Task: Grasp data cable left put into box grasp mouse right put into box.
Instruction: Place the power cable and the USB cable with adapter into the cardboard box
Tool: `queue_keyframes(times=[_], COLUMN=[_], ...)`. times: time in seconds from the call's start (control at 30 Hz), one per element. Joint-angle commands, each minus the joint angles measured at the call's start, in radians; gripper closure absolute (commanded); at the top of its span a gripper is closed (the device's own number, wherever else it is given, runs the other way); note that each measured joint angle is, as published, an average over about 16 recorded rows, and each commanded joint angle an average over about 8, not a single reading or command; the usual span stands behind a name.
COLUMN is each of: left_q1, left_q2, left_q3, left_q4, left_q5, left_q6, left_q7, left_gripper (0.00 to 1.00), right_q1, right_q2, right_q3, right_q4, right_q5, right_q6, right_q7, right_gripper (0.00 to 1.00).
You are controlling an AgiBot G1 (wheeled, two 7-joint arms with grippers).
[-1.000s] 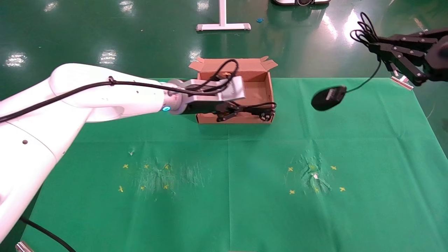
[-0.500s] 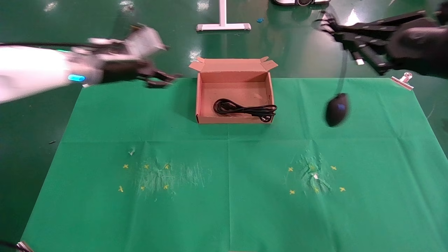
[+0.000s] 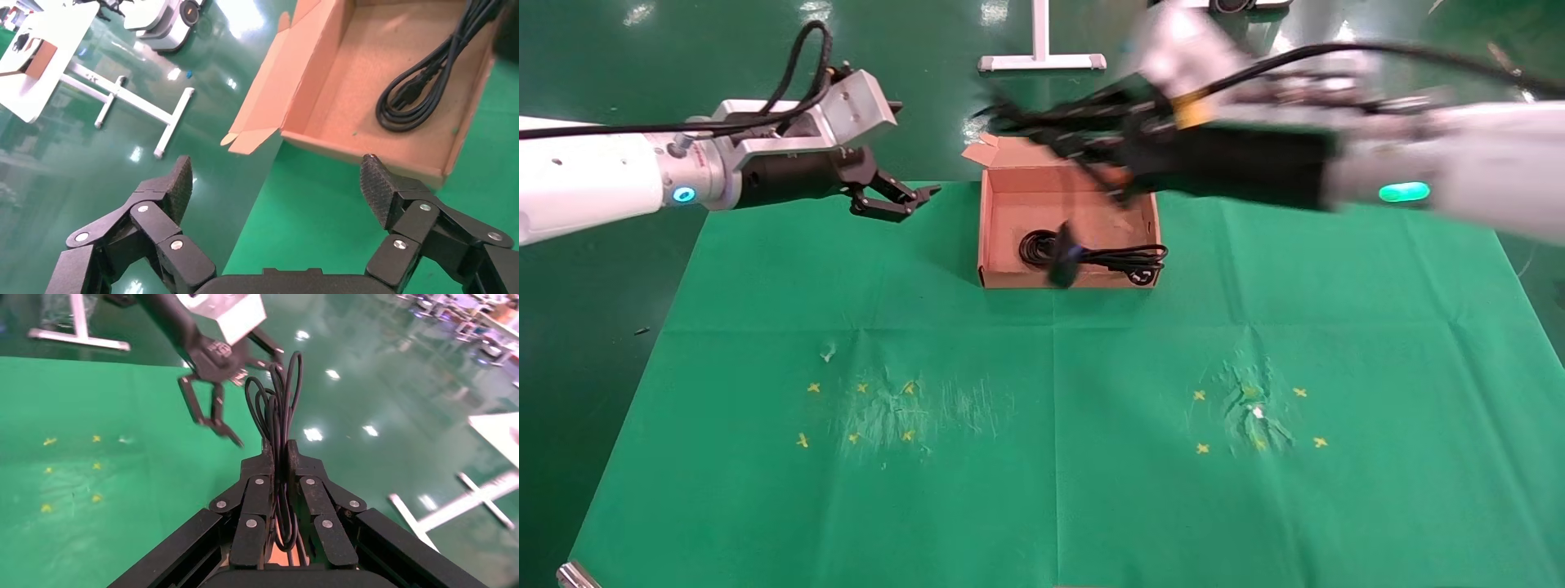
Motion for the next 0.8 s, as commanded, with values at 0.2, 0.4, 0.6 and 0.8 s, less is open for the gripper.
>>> queue_keyframes(times=[0.2, 0.4, 0.6, 0.8], left_q1=[0.013, 0.017, 0.019, 0.02], left_q2=[-0.031, -0.046, -0.056, -0.062], left_q3=[0.023, 0.037, 0.047, 0.054], left_q4=[-0.091, -0.138, -0.168, -0.187], left_q5=[0.04, 0.067, 0.086, 0.1], left_q6=[-0.038, -0.057, -0.07, -0.079], left_q7=[-0.087, -0.139, -0.175, -0.199], left_gripper=[0.0, 0.0, 0.0, 0.0], right_q1=[0.03, 0.065, 0.088, 0.115], right_q2=[-0.136, -0.163, -0.198, -0.226], right_q3=[-0.034, -0.013, -0.026, -0.036], right_q4=[-0.112, -0.171, -0.303, -0.497], right_q5=[-0.024, 0.019, -0.003, -0.029], right_q6=[0.033, 0.01, 0.021, 0.047], right_q7=[-0.081, -0.147, -0.2, -0.266], right_gripper=[1.0, 1.0, 1.0, 1.0])
